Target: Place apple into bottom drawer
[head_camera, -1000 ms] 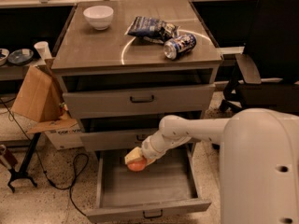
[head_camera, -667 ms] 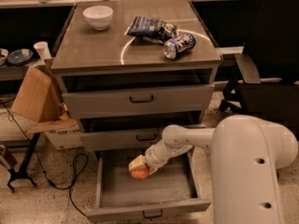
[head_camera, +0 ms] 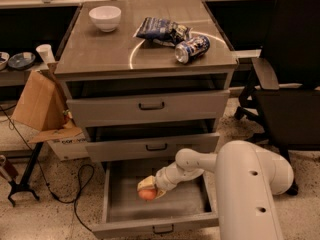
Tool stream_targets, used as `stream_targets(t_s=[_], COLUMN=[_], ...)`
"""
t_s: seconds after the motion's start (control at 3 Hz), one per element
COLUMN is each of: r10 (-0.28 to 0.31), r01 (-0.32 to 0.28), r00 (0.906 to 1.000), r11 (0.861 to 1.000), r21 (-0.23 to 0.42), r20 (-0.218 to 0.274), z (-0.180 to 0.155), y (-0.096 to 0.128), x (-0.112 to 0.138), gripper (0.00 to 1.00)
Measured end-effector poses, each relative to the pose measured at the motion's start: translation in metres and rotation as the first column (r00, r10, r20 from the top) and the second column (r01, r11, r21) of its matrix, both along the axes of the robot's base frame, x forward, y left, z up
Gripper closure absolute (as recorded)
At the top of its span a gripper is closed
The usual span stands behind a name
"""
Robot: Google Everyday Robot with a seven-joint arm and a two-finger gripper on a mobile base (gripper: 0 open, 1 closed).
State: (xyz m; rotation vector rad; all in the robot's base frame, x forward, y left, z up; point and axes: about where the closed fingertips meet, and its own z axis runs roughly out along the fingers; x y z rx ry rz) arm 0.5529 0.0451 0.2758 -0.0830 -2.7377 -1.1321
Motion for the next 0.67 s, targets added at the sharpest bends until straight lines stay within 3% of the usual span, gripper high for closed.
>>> stream_targets(t_s=[0.67], r10=[-0.083], r01=[0.087], r00=[0.9855], r11=[0.996], r21=[0.021], r20=[-0.148], z=[-0.072], y=[0.016], x=[-0.013], gripper=[1.0])
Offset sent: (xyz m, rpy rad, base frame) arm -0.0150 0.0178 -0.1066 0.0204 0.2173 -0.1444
